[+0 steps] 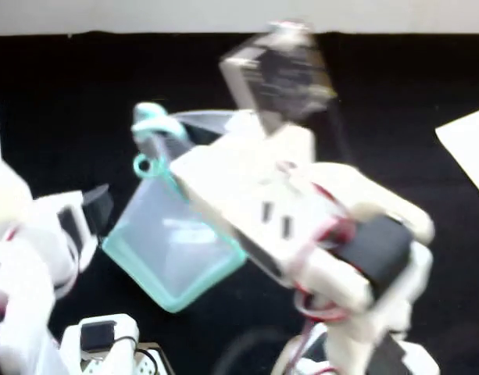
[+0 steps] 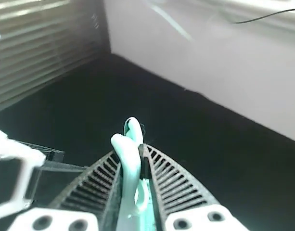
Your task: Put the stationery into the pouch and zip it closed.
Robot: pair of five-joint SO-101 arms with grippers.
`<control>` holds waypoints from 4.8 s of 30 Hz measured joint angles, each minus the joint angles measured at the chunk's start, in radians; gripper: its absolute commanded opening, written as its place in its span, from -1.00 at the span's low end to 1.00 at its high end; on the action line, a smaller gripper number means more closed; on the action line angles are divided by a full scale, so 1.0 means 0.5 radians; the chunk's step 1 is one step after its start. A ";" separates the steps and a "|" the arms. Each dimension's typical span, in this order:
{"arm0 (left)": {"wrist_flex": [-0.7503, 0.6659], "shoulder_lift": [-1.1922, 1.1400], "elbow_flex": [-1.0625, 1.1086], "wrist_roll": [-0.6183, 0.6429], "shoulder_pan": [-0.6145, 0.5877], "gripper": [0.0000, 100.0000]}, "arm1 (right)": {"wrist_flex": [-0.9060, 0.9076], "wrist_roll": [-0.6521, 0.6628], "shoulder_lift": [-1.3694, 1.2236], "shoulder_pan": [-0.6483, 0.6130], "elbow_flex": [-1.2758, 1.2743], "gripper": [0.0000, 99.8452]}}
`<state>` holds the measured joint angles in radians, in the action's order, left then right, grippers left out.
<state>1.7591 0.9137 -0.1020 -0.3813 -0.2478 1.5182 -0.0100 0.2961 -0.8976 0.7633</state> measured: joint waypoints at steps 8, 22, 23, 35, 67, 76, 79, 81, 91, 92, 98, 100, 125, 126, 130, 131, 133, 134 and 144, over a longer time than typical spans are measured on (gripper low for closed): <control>0.006 0.037 -0.031 0.000 0.006 -0.52 | -0.018 0.049 -0.258 -0.138 0.015 -0.99; -0.037 0.043 -0.031 0.003 -0.206 -0.51 | 0.172 0.055 -0.273 -0.157 0.712 -0.99; -0.046 0.043 -0.031 0.003 -0.233 -0.51 | 0.184 0.055 -0.276 -0.157 0.715 -0.99; -0.071 0.043 -0.031 0.000 -0.292 -0.51 | 0.322 0.055 -0.276 -0.129 0.727 -0.99; -0.233 -0.608 -0.316 -0.347 -0.144 -0.51 | 0.405 0.055 -0.276 0.144 0.752 -0.99; -0.012 -1.172 -0.973 -0.859 -0.181 -0.51 | 0.448 0.055 -0.276 0.150 0.752 -0.99; 0.009 -1.231 -1.105 -1.068 -0.270 -0.51 | 0.448 0.055 -0.276 0.150 0.752 -0.99; 0.012 -1.218 -1.142 -1.209 -0.285 -0.51 | 0.448 0.055 -0.276 0.150 0.752 -0.99; 0.021 -0.647 -0.988 -1.758 -0.230 -0.51 | 0.448 0.055 -0.276 0.150 0.752 -0.99; 0.021 -0.577 -0.914 -1.817 -0.203 -0.51 | 0.448 0.055 -0.276 0.150 0.752 -0.99; 0.021 -0.255 -0.531 -2.056 -0.018 -0.52 | 0.448 0.055 -0.276 0.150 0.752 -0.99; 0.021 -0.239 -0.491 -2.074 0.009 -0.52 | 0.448 0.055 -0.276 0.150 0.752 -0.99; -0.018 -0.608 -0.267 -2.237 0.160 -0.59 | 0.466 0.055 -0.276 0.150 0.752 -0.99; -0.018 -0.608 -0.242 -2.243 0.172 -0.66 | 0.466 0.055 -0.276 0.150 0.752 -0.99; -0.018 -0.608 -0.157 -2.243 0.261 -0.99 | 0.466 0.055 -0.276 0.150 0.743 -0.99; -0.018 -0.608 -0.126 -2.243 0.288 -0.96 | 0.466 0.055 -0.276 0.150 0.727 -0.99; -0.009 -0.611 -0.098 -2.249 0.319 -0.99 | 0.466 0.055 -0.276 0.150 0.669 -0.99; -0.009 -0.617 -0.098 -2.249 0.331 -0.99 | 0.466 0.055 -0.276 0.150 0.638 -0.99; -0.006 -0.629 -0.181 -2.249 0.147 -0.99 | 0.466 0.055 -0.276 0.279 0.559 -0.99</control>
<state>1.7561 0.5992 -0.1926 -1.5060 -0.1741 1.7515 0.0176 0.1580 -0.7580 1.0426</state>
